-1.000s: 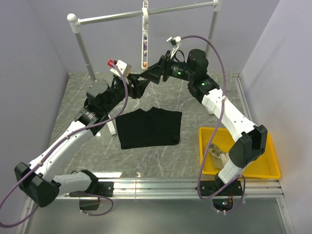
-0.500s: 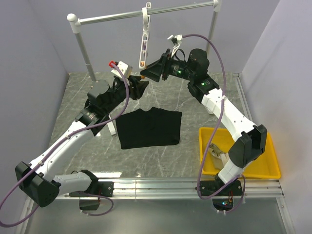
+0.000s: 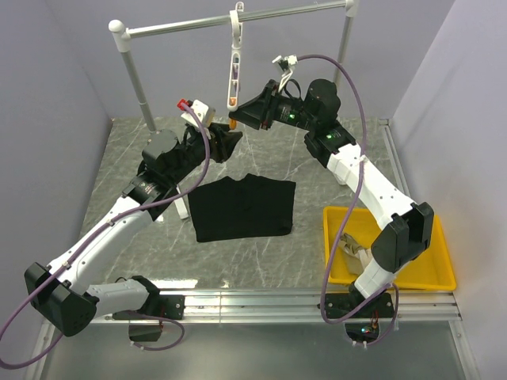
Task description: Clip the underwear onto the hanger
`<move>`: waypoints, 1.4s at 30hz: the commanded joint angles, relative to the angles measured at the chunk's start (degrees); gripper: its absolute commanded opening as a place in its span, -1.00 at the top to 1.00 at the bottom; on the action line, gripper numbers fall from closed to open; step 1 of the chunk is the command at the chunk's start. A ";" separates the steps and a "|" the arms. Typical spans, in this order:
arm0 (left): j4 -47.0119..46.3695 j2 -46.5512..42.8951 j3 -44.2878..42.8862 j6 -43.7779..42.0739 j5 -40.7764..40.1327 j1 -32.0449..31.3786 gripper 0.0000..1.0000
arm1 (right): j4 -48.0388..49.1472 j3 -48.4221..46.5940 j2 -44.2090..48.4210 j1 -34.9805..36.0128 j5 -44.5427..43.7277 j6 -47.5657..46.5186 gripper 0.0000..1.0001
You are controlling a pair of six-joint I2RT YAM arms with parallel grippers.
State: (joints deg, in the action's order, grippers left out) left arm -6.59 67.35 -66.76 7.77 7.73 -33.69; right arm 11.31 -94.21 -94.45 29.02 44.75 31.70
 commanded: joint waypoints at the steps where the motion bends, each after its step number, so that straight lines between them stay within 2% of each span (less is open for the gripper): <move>1: -1.85 -0.64 0.32 -0.21 0.71 -0.06 0.07 | 4.07 -2.11 0.24 0.34 0.69 0.55 0.44; 2: -1.59 -0.90 0.49 -0.30 0.71 0.03 0.04 | 4.07 -2.11 0.32 0.43 0.77 0.47 0.59; 6: -0.88 -2.84 1.72 -0.48 1.85 1.26 -0.09 | 3.98 -2.11 0.67 0.43 1.21 0.64 0.86; 8: -0.62 -4.67 3.03 -0.04 5.09 3.53 -0.18 | 3.89 -1.94 0.76 0.34 1.39 0.90 1.00; 13: 2.80 -8.63 5.32 1.29 15.54 10.65 -0.43 | 3.19 -1.50 1.29 0.52 0.78 1.25 1.00; 14: 4.03 -10.03 5.94 0.24 20.18 13.10 -0.46 | 2.58 -1.32 1.55 0.43 0.25 1.34 1.00; 17: 10.70 -12.85 7.34 -7.13 26.18 17.24 -0.51 | 1.87 -1.15 1.73 0.43 -0.19 1.78 1.00; 18: 13.42 -13.38 7.52 -14.90 30.46 18.30 -0.52 | 1.79 -1.06 1.82 0.43 -0.37 1.96 1.00; 20: 23.33 -14.00 7.09 -23.19 34.44 20.49 -0.52 | 1.43 -1.15 1.82 0.43 -0.37 2.40 1.00; 21: 27.73 -13.92 6.74 -34.03 37.85 20.86 -0.53 | 1.35 -1.15 1.82 0.43 -0.45 2.49 1.00; 22: 38.13 -13.31 6.38 -40.05 38.76 21.03 -0.53 | 1.17 -1.06 1.91 0.43 -0.46 2.40 1.00; 23: 43.19 -12.95 5.69 -52.38 39.64 21.04 -0.54 | 1.00 -1.06 1.99 0.43 -0.63 2.31 1.00; 25: 53.99 -11.90 5.50 -65.28 39.48 21.04 -0.56 | 0.82 -0.88 1.99 0.43 -0.54 2.14 1.00; 26: 61.45 -10.76 6.37 -76.13 38.60 21.12 -0.56 | 0.56 -0.88 1.99 0.43 -0.46 2.05 1.00; 27: 64.48 -10.32 7.08 -80.59 37.63 21.04 -0.57 | 0.55 -0.88 1.99 0.34 -0.46 2.05 1.00; 29: 66.52 -10.22 10.84 -89.89 33.68 21.04 -0.57 | 0.55 -0.62 2.08 0.43 -0.28 2.13 1.00; 31: 65.40 -11.71 15.84 -94.84 31.14 21.04 -0.59 | 0.55 -0.36 2.08 0.34 -0.10 2.05 1.00; 32: 63.91 -12.41 17.70 -100.79 30.60 21.04 -0.60 | 0.21 -0.44 2.17 0.43 -0.02 2.05 1.00; 35: 60.13 -15.14 25.17 -109.16 30.85 21.04 -0.62 | -0.32 -0.44 2.17 0.34 0.07 1.61 1.00; 38: 57.22 -14.89 29.93 -116.28 31.38 20.86 -0.63 | -0.68 -0.18 2.26 0.34 0.16 1.17 1.00; 42: 51.35 -10.76 33.36 -120.00 28.84 20.16 -0.56 | -0.76 0.08 2.08 0.25 0.25 1.17 1.00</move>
State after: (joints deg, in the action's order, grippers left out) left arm 50.48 54.54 -34.89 -102.32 37.06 -13.08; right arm 10.28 -94.17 -94.45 29.36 45.91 33.15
